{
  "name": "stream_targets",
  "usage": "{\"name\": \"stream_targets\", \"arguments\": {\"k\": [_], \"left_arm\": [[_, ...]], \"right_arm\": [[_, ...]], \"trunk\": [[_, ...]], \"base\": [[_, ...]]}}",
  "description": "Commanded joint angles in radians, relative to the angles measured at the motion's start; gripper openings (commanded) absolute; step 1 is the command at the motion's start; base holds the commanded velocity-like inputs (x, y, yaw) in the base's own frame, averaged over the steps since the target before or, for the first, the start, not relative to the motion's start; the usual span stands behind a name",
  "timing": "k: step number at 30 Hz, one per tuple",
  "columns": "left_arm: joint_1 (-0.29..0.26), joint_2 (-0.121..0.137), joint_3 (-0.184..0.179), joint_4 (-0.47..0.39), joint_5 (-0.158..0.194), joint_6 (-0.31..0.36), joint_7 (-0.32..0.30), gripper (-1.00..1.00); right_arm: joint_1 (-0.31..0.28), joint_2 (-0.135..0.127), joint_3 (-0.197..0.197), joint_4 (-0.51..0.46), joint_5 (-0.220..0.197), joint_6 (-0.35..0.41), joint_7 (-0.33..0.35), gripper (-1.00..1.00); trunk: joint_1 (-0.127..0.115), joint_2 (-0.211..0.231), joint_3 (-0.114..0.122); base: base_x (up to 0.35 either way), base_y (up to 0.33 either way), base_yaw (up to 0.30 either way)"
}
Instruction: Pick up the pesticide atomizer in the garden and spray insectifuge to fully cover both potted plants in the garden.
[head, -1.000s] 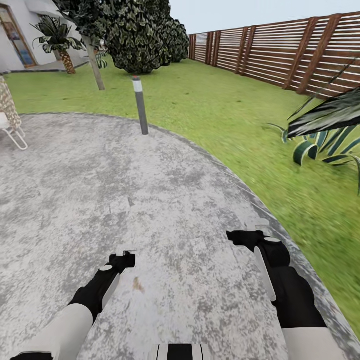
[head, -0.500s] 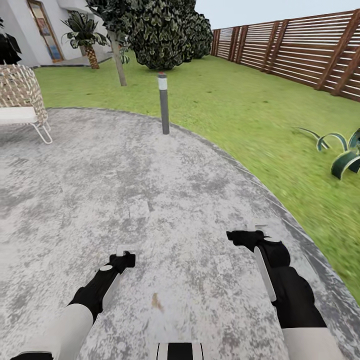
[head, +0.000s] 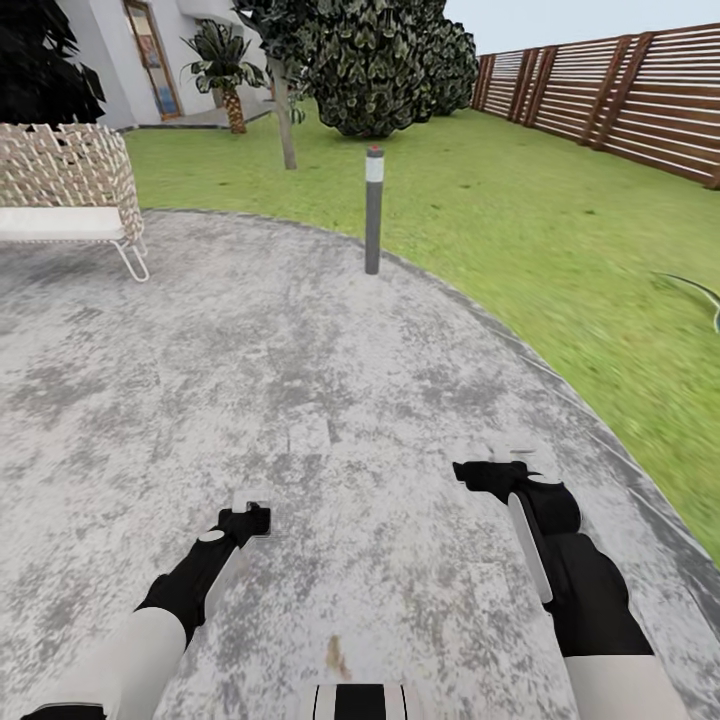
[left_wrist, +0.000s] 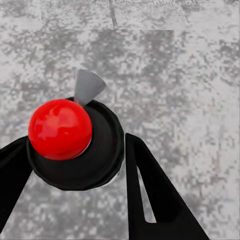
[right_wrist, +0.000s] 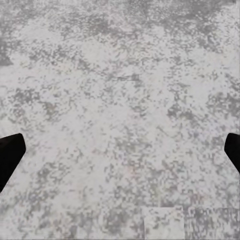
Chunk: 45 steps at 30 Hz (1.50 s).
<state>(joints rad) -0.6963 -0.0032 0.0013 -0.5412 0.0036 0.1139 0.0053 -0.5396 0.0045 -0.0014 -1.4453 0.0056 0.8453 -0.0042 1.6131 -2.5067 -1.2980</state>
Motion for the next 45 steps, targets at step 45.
{"name": "stream_targets", "arguments": {"k": [45], "left_arm": [[0.0, 0.0, -0.001, -0.002, 0.0, 0.035, 0.001, -1.0]], "right_arm": [[0.0, 0.0, -0.001, -0.001, 0.002, 0.005, 0.0, 1.0]], "trunk": [[-0.021, 0.021, 0.12]], "base": [[0.034, 0.0, 0.046]]}}
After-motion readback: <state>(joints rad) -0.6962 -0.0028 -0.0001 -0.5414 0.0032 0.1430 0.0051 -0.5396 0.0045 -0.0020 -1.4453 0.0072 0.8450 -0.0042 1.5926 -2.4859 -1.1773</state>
